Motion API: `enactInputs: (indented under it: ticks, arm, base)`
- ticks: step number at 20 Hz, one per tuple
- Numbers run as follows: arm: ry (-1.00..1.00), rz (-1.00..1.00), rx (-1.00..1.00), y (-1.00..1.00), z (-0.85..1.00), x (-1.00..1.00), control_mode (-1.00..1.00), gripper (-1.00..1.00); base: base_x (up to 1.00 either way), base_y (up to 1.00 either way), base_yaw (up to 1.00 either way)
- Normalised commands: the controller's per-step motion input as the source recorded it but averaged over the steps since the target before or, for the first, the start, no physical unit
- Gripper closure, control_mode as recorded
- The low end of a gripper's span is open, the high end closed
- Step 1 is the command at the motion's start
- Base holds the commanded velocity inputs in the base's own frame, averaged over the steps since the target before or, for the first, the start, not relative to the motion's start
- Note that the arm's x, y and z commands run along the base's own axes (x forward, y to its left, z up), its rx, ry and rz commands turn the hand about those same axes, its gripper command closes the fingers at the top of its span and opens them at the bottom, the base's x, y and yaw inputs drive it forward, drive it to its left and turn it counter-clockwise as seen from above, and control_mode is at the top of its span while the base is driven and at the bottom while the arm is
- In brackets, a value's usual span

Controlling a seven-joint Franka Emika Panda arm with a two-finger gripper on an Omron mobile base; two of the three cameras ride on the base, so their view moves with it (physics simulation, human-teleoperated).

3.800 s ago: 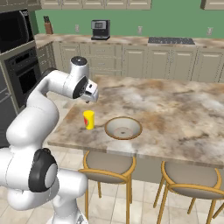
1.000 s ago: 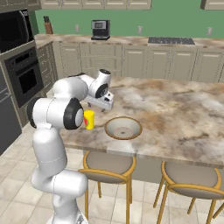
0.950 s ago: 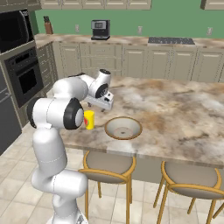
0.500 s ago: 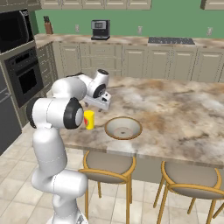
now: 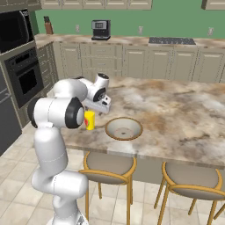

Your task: Place the cup inside the bowl on the dining table and move the bowl to any counter.

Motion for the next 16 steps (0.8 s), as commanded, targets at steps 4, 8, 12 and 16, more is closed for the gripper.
enactInputs:
  ticks: [4, 8, 12, 16]
  arm:
    - [0.00, 0.02, 0.00, 0.00, -0.19, 0.00, -1.00, -1.00]
    - [0.00, 0.02, 0.00, 0.00, -0.16, 0.00, -1.00, -1.00]
    - [0.00, 0.02, 0.00, 0.00, -0.09, 0.00, -1.00, -1.00]
    - [0.00, 0.02, 0.00, 0.00, -0.10, 0.00, -1.00, -1.00]
  base:
    - [0.00, 0.00, 0.00]
    - [0.00, 0.00, 0.00]
    - [0.00, 0.00, 0.00]
    - [0.00, 0.00, 0.00]
